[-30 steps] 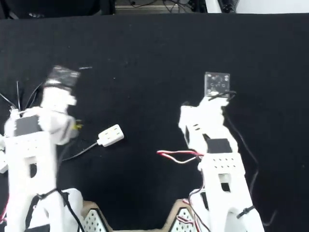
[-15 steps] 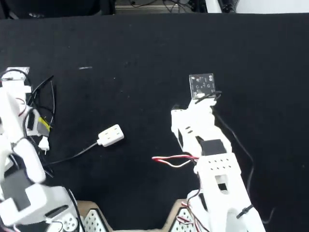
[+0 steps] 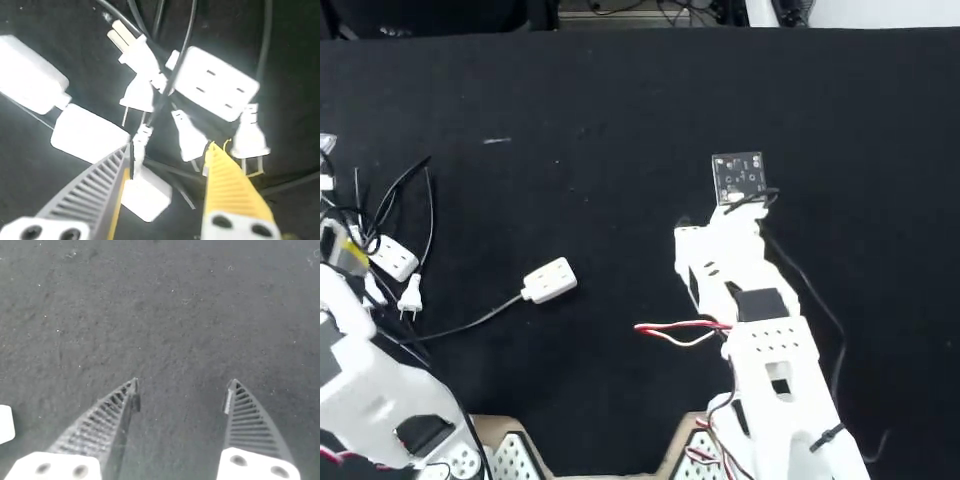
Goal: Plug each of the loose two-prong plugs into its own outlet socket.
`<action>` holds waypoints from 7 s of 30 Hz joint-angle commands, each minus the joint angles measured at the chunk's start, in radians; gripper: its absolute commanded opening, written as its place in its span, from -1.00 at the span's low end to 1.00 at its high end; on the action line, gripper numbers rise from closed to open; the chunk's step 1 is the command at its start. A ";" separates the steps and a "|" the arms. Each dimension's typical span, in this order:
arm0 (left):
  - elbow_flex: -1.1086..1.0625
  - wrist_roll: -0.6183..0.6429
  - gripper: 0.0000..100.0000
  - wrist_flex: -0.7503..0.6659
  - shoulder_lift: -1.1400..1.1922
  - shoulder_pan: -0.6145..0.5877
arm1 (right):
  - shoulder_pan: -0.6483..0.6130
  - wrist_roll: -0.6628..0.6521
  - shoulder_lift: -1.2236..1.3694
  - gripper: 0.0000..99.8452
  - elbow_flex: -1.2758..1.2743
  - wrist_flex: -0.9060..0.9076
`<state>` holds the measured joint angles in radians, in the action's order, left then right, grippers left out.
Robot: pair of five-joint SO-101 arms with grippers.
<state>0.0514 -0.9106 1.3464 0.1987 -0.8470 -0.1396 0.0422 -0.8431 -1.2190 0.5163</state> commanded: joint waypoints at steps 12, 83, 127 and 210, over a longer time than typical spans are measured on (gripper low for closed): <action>0.229 -0.103 -0.52 0.006 0.222 -0.042 | -0.015 -0.012 -0.022 -0.48 0.004 -0.026; -0.213 0.671 -0.53 -0.120 -0.267 1.256 | 0.509 -0.040 -0.030 -0.48 0.030 0.017; -0.780 1.152 -0.53 -0.522 -0.350 0.670 | -0.282 -0.339 0.486 -0.48 0.363 0.064; -0.829 1.244 -0.53 -0.597 -0.359 0.578 | -0.149 -1.051 0.651 -0.98 0.453 0.434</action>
<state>-0.7848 0.3307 0.7618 -0.1235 -0.2562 -0.3682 -1.0288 -0.0821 -0.7096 0.9628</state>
